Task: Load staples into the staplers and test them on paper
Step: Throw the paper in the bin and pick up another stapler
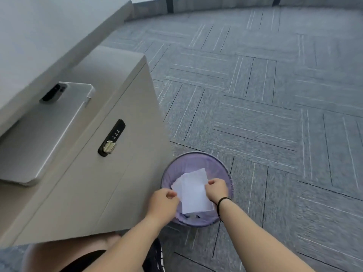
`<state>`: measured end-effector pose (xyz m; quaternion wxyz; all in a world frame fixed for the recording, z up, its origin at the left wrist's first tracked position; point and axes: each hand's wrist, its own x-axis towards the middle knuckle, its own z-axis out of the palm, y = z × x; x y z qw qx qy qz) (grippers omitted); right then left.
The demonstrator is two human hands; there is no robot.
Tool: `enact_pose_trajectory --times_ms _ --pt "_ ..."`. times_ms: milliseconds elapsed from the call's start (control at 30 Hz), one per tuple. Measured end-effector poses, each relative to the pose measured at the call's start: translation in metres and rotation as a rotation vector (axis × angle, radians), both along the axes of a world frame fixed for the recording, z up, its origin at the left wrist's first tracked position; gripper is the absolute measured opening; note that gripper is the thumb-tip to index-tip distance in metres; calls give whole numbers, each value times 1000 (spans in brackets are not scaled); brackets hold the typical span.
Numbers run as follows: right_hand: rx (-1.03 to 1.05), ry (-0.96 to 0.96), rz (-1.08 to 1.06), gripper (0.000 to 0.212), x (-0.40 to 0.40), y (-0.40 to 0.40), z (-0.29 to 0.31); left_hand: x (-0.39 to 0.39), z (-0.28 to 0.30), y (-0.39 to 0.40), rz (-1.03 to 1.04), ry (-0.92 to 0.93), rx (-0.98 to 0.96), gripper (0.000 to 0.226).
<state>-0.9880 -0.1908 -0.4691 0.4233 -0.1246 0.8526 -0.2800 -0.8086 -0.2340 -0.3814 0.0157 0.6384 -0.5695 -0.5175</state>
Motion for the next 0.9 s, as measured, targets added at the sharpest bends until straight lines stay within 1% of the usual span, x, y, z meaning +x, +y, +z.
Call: enact_pose_trajectory --times_ms 33,67,200,267,333,400,433,500,567,600,767,900 --pt "30 5 13 15 -1 -5 -6 -1 5 -1 -2 -3 -23 14" --pt "67 13 32 21 -3 -9 -12 -1 10 -3 -4 -9 -44 13" --pt "216 64 154 43 -2 -15 -21 5 14 -12 -13 -34 -90 18" --pt "216 100 197 52 1 -15 -14 9 16 -15 8 -37 -102 17" --pt "162 124 238 56 4 -13 1 11 23 -16 18 -33 -126 16" --pt "79 140 279 53 8 -8 23 11 36 -15 16 -13 -150 16" --pt "31 138 290 47 11 -6 38 11 43 -15 21 12 -165 16" --pt "-100 117 308 29 20 -2 72 11 64 -13 30 61 -195 15" --pt "-274 78 313 10 33 3 116 14 94 -9 34 123 -232 17" --pt "-364 61 315 6 39 5 142 17 113 -6 44 164 -254 17" --pt "-761 73 372 6 80 21 286 59 226 27 121 327 -448 13" --pt "-979 28 514 9 138 32 379 123 308 70 193 398 -674 10"
